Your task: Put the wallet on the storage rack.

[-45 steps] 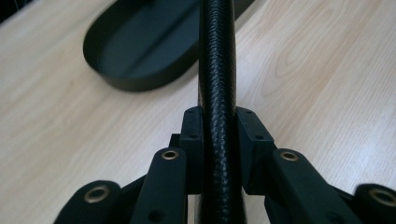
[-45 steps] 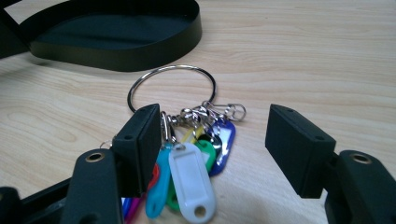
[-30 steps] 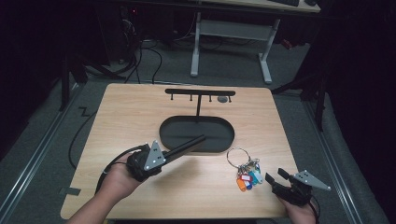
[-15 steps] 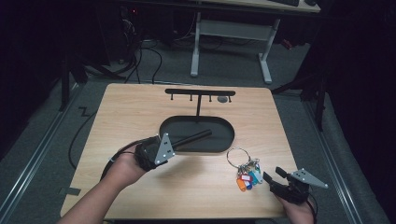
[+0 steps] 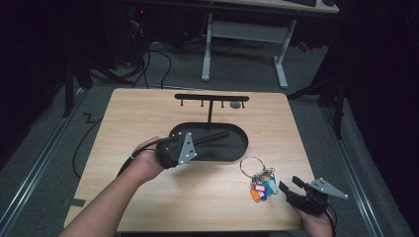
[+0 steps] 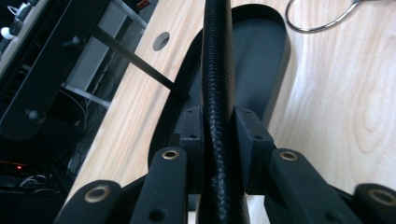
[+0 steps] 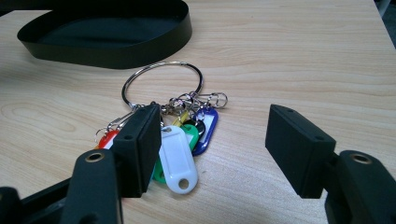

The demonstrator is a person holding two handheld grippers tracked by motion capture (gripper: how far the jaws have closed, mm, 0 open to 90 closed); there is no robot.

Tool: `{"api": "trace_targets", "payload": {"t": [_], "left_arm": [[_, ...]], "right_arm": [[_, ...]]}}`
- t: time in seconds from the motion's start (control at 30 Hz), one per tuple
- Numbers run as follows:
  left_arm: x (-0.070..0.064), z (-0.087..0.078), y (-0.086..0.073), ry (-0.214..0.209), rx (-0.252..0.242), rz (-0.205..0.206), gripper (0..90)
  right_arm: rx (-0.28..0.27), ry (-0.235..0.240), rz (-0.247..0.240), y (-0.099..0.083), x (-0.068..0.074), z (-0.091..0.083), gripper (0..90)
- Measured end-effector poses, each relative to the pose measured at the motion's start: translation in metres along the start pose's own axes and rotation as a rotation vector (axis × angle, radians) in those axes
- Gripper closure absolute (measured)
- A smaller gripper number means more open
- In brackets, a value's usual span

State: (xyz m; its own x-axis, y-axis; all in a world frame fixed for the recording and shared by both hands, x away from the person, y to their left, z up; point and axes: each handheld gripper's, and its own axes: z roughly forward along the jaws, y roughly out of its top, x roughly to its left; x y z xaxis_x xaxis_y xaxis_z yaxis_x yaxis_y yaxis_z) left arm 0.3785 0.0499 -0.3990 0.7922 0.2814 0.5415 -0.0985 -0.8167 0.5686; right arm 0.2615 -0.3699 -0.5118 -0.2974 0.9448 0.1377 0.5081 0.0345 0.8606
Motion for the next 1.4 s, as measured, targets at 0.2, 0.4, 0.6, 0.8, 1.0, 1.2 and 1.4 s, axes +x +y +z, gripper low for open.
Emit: {"api": "trace_targets", "payload": {"t": [0.2,0.4,0.6,0.8,1.0,1.2,1.4], "left_arm": [[0.004,0.012,0.006,-0.01,-0.001,-0.005,75.3],[0.008,0.022,0.012,-0.009,-0.004,0.021,75.4],[0.016,0.043,0.013,0.007,0.004,0.023,75.4],[0.02,0.067,0.014,-0.002,0.024,0.026,75.4],[0.02,0.081,0.02,-0.016,0.028,0.055,75.3],[0.019,0.095,0.023,-0.029,0.032,0.091,75.2],[0.015,0.104,0.012,-0.038,0.127,0.144,74.6]], "right_arm": [[-0.011,0.0,0.015,0.0,-0.003,-0.002,36.7],[-0.016,0.003,0.029,0.0,-0.005,-0.003,36.8],[-0.014,0.007,0.03,-0.001,-0.004,-0.002,36.9],[-0.016,0.005,0.035,-0.001,-0.006,-0.003,37.0],[-0.015,0.01,0.038,-0.001,-0.006,-0.003,37.0],[-0.017,0.013,0.045,-0.002,-0.007,-0.003,37.1],[-0.018,0.016,0.048,-0.003,-0.009,-0.005,37.1]]}}
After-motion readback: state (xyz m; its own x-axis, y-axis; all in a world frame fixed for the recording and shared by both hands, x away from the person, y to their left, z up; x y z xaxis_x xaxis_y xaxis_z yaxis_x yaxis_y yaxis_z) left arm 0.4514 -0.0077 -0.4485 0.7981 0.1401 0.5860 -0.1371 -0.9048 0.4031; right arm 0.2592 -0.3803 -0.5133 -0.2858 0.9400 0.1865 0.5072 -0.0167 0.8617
